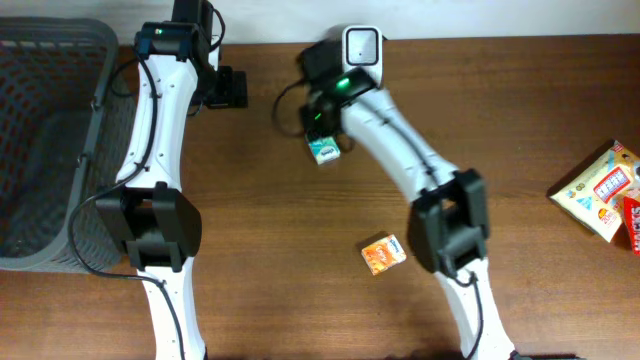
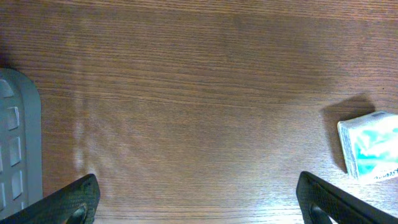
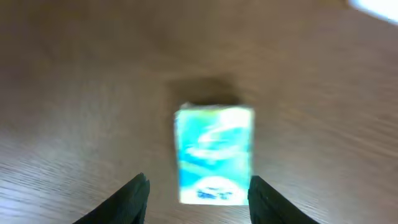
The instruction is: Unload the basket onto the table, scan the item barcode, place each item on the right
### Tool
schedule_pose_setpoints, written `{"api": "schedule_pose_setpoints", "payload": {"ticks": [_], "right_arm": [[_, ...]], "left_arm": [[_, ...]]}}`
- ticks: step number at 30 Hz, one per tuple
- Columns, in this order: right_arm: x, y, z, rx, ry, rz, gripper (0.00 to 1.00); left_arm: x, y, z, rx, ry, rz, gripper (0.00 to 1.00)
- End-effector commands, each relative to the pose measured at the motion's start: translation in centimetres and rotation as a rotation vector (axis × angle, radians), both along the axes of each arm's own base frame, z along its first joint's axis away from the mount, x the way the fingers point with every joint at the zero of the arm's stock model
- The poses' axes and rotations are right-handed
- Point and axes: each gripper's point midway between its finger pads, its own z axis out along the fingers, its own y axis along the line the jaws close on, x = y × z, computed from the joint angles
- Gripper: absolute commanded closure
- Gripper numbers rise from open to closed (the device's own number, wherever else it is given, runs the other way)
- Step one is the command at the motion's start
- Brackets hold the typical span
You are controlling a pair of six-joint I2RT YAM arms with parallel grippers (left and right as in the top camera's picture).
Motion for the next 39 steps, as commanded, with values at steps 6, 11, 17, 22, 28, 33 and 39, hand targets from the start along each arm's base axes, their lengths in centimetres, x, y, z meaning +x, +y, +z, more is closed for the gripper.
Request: {"api": "schedule_pose_setpoints", "payload": {"ticks": [6,11,17,22,28,33,39], "right_arm": [[-0.4,-0.4,-4.2,-0.368,-0.084,0.138,0.48],[-1.0,0.1,-5.5,-0.392,-0.065,0.179,0.49],[-1.3,1.4,-5.6,-0.387,-0.084,0.201,0.49],[-1.2,1.5,-6.8,-0.389,-0.081,0.201,0.49],[-1.1,0.7,-9.1,-0.439,-0.065,0.190,0.49],[-0.3,-0.7,-9.4,-0.458,-0.060,0.164,0.65],[-0.3,-1.7,-10.0,-0.384,0.006,0.152,0.67]], "left_arm": [[-0.1,-0.1,0.3,-0.002,-0.005,0.003,0.01],[-0.1,-0.1,0.3,-0.002,-0.005,0.003,0.01],[-0.1,-0.1,0.3,-0.002,-0.005,0.003,0.01],[-0.1,-0.1,0.3,-0.002,-0.005,0.003,0.01],[-0.1,-0.1,0.3,-0.002,-0.005,0.003,0.01],[-0.1,-0.1,0.3,-0.002,-0.005,0.003,0.01],[-0.1,-0.1,0.3,-0.002,-0.005,0.003,0.01]]}}
